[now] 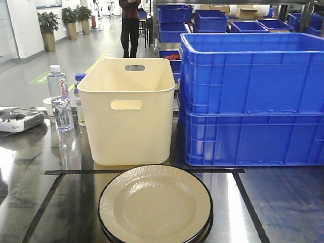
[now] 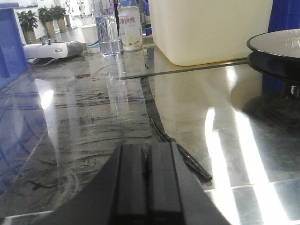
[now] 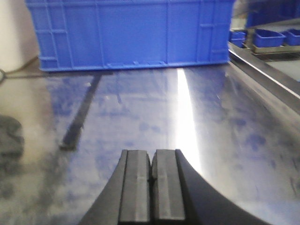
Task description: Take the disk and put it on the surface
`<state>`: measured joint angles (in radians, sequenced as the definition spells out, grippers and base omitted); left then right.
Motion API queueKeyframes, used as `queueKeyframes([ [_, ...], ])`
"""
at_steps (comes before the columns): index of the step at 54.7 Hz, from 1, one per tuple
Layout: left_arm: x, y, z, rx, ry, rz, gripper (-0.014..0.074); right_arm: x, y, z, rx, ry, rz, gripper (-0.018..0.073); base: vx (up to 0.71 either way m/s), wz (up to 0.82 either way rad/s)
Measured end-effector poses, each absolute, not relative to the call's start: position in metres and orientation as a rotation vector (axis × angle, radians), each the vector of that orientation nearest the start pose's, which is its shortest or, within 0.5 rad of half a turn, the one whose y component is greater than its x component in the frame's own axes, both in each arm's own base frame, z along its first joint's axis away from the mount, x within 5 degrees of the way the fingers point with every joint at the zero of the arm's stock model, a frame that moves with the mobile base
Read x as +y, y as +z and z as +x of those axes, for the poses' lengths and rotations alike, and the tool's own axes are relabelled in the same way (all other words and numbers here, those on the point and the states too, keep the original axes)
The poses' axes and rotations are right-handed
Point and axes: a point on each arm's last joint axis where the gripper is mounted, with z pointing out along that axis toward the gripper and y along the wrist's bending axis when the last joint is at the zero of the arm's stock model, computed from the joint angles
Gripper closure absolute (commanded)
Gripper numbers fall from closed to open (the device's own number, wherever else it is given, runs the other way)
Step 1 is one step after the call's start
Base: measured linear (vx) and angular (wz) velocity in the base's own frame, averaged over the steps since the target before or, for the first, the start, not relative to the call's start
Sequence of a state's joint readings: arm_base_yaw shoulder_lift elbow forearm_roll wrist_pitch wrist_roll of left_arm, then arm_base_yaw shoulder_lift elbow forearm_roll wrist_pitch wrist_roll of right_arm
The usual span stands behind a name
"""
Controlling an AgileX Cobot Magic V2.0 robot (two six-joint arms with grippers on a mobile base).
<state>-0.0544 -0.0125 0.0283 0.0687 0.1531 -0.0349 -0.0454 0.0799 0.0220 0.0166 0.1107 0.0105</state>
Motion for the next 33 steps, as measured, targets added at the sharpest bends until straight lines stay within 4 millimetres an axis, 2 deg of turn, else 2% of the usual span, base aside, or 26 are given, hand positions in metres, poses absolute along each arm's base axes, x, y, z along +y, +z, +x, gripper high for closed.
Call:
queueKeyframes([
  [7, -0.0021, 0.1904, 0.0563, 1.651, -0.008, 0.064, 0.0597, -0.0029, 0.186, 0.0567, 1.701, -0.031, 0.051, 0.0571, 0.0, 0.0],
  [33, -0.0021, 0.1904, 0.0563, 1.651, -0.008, 0.064, 0.0597, -0.003, 0.1853, 0.0561, 1.706, -0.037, 0.047, 0.0571, 0.0, 0.0],
])
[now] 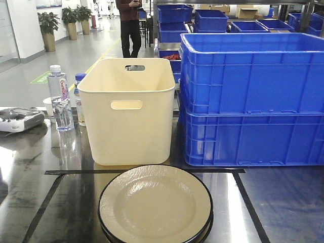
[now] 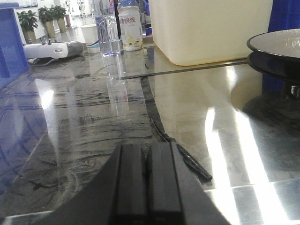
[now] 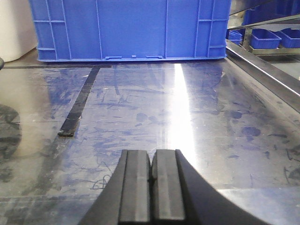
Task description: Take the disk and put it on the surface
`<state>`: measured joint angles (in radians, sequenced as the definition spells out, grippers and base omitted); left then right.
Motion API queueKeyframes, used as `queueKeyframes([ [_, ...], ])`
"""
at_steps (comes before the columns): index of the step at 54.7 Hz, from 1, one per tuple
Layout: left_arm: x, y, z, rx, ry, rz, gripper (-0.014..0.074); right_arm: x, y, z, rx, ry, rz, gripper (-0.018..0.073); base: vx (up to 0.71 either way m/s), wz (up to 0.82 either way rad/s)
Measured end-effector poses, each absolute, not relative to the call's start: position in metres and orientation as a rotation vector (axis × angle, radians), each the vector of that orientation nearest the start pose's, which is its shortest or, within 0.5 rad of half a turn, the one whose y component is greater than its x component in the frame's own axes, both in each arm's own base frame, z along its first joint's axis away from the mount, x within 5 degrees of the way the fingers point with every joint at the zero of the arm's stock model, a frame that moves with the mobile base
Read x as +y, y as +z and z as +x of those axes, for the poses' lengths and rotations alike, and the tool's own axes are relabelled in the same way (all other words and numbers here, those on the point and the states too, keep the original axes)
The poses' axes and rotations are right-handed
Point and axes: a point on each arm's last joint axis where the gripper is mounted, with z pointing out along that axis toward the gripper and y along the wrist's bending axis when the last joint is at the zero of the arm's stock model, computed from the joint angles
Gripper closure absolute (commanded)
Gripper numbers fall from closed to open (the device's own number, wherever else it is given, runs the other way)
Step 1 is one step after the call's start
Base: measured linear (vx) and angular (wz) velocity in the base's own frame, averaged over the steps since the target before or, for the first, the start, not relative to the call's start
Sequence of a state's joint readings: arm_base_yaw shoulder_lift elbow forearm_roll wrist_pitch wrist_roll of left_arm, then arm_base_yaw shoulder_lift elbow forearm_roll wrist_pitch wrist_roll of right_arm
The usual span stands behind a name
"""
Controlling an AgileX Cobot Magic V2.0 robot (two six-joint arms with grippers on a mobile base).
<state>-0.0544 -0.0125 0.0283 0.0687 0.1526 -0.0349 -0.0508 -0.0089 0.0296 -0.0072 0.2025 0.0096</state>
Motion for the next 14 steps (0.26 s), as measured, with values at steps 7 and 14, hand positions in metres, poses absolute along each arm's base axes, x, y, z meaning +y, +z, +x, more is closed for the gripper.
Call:
queueKeyframes([
  [7, -0.0021, 0.1904, 0.0563, 1.651, -0.008, 0.064, 0.0597, -0.003, 0.1853, 0.0561, 1.706, -0.039, 0.045, 0.0571, 0.0, 0.0],
  [14, -0.0021, 0.1904, 0.0563, 1.651, -0.008, 0.064, 0.0597, -0.003, 0.1853, 0.0561, 1.706, -0.039, 0.045, 0.0571, 0.0, 0.0],
])
